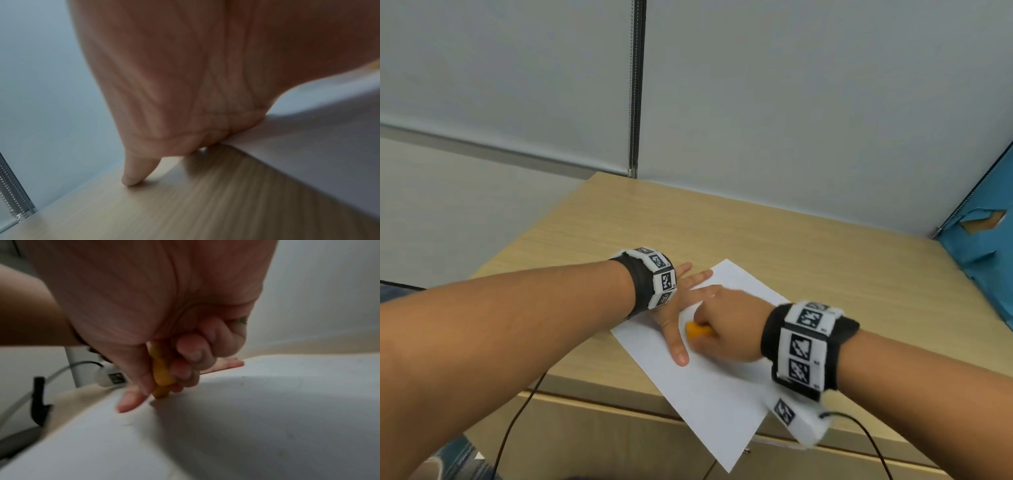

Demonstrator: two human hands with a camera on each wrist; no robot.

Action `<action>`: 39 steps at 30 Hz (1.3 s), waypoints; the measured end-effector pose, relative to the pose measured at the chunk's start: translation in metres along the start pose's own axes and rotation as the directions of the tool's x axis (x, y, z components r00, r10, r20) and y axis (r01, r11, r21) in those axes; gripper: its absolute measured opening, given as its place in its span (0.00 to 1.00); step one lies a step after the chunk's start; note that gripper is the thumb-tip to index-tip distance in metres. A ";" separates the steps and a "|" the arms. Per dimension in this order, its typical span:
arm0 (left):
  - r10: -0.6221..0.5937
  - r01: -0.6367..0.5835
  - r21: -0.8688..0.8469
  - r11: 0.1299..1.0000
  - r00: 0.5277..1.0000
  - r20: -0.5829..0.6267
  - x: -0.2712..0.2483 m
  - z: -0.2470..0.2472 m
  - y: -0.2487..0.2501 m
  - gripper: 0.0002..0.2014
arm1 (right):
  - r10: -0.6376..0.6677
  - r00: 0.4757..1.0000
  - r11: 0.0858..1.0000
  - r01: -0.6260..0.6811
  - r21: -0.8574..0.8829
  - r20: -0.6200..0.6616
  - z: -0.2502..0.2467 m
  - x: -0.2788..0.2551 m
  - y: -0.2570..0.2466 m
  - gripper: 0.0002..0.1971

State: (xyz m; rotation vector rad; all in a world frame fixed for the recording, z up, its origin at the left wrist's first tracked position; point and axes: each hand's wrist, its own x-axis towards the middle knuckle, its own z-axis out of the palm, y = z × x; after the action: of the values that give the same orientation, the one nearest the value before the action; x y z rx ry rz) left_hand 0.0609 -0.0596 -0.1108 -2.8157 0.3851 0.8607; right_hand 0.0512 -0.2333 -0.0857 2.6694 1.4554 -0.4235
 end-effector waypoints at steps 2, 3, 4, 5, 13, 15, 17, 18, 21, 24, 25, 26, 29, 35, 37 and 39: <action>-0.004 0.004 0.002 1.000 1.000 -0.005 -0.002 0.000 0.000 0.73 | -0.020 0.999 1.000 0.020 0.000 0.045 0.000 -0.006 0.000 0.19; -0.005 0.005 0.009 1.000 1.000 -0.006 -0.003 -0.001 0.001 0.73 | 0.016 0.999 1.000 -0.016 -0.022 0.030 -0.003 -0.001 0.010 0.20; -0.005 0.005 0.006 1.000 1.000 -0.010 -0.003 0.000 0.000 0.73 | 0.089 0.996 0.995 -0.089 -0.045 0.003 -0.008 0.007 0.024 0.20; -0.006 0.006 -0.001 1.000 1.000 -0.019 -0.004 -0.001 0.001 0.73 | 0.170 0.985 0.983 -0.171 -0.058 -0.035 -0.015 0.012 0.036 0.19; -0.007 0.007 0.006 1.000 1.000 -0.009 -0.001 0.001 -0.001 0.74 | 0.010 1.000 1.000 -0.010 0.007 0.030 0.003 -0.004 0.008 0.20; -0.009 0.009 0.006 1.000 1.000 -0.017 -0.003 0.001 0.001 0.73 | 0.149 0.989 0.989 -0.149 -0.014 -0.023 -0.009 0.009 0.033 0.19; -0.012 0.011 -0.009 1.000 1.000 -0.020 -0.004 0.000 0.002 0.73 | 0.217 0.972 0.976 -0.218 -0.008 -0.094 -0.012 0.015 0.044 0.19; -0.014 0.014 -0.008 1.000 1.000 -0.016 -0.005 0.000 0.003 0.73 | 0.185 0.978 0.982 -0.187 -0.009 -0.097 -0.010 0.013 0.038 0.19; -0.006 0.006 -0.004 1.000 1.000 -0.015 -0.004 0.000 0.001 0.72 | 0.012 1.000 0.999 -0.013 0.042 0.016 0.004 -0.006 0.006 0.20; -0.008 0.008 -0.021 1.000 1.000 -0.030 -0.005 0.000 0.002 0.72 | 0.119 0.993 0.993 -0.119 -0.005 -0.002 -0.003 0.000 0.030 0.21; -0.012 0.011 -0.029 1.000 0.999 -0.030 -0.006 0.000 0.003 0.72 | 0.194 0.980 0.981 -0.194 -0.003 -0.038 -0.010 0.005 0.042 0.21; -0.016 0.015 -0.035 0.999 0.999 -0.030 -0.007 -0.001 0.004 0.72 | 0.231 0.970 0.973 -0.232 0.000 -0.080 -0.012 0.008 0.049 0.20; -0.022 0.021 -0.012 1.000 1.000 -0.022 -0.004 0.000 0.002 0.73 | 0.114 0.992 0.993 -0.115 -0.023 -0.060 -0.003 0.002 0.024 0.20; -0.024 0.024 -0.007 1.000 1.000 -0.019 0.000 0.004 0.000 0.75 | 0.170 0.985 0.985 -0.171 -0.025 -0.024 -0.009 0.003 0.029 0.20; -0.025 0.024 -0.023 0.999 0.999 -0.025 -0.001 0.003 0.002 0.74 | 0.274 0.958 0.959 -0.279 -0.051 -0.086 -0.015 0.010 0.041 0.18; -0.030 0.029 -0.002 1.000 0.999 -0.013 -0.001 0.001 0.001 0.74 | 0.206 0.974 0.975 -0.213 -0.065 -0.099 -0.009 0.009 0.029 0.18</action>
State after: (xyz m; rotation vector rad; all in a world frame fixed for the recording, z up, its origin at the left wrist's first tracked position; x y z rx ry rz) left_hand 0.0592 -0.0605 -0.1118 -2.8230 0.3439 0.8369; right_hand 0.0813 -0.2402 -0.0811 2.7753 1.1662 -0.2286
